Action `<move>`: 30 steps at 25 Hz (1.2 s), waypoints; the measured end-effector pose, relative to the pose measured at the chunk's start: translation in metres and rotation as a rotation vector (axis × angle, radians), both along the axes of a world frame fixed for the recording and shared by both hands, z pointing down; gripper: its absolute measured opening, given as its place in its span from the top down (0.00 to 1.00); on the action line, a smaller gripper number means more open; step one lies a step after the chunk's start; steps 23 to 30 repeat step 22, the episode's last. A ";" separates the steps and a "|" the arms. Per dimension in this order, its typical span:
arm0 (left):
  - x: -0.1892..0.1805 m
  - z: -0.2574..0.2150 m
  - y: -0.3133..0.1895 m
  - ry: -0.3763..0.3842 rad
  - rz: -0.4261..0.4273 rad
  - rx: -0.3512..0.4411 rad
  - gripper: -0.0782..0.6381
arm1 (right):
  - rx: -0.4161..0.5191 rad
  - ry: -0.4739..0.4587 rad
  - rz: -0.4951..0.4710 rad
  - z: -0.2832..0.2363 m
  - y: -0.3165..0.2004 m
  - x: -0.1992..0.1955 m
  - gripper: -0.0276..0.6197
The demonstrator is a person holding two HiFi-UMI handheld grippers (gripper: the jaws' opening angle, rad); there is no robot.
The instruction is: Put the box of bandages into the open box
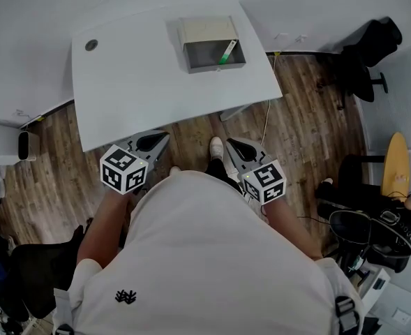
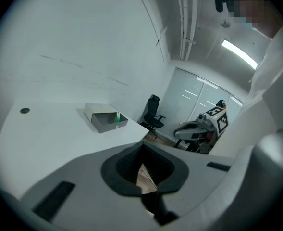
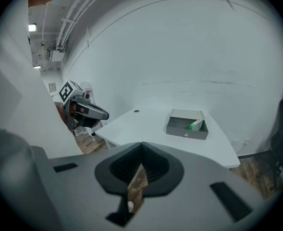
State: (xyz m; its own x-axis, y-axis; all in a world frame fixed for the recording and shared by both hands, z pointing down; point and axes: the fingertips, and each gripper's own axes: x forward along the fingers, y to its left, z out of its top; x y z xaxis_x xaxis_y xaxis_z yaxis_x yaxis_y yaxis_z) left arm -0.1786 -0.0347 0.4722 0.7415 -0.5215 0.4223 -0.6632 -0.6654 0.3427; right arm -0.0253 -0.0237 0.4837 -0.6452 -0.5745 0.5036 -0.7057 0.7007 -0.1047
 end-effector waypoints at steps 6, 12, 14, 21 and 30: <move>-0.002 0.004 0.003 0.002 0.005 -0.009 0.88 | -0.011 0.005 0.003 0.004 0.006 -0.002 0.95; 0.000 0.007 0.008 -0.005 0.008 -0.022 0.88 | -0.046 -0.044 0.024 0.002 0.009 -0.001 0.95; 0.002 0.009 0.010 -0.009 0.008 -0.029 0.88 | -0.048 -0.044 0.025 0.003 0.010 0.001 0.95; 0.013 0.016 0.006 -0.015 0.007 -0.050 0.88 | -0.041 -0.039 0.023 0.004 0.003 0.012 0.95; 0.015 0.017 0.005 -0.016 0.008 -0.051 0.88 | -0.040 -0.040 0.025 0.004 0.002 0.014 0.95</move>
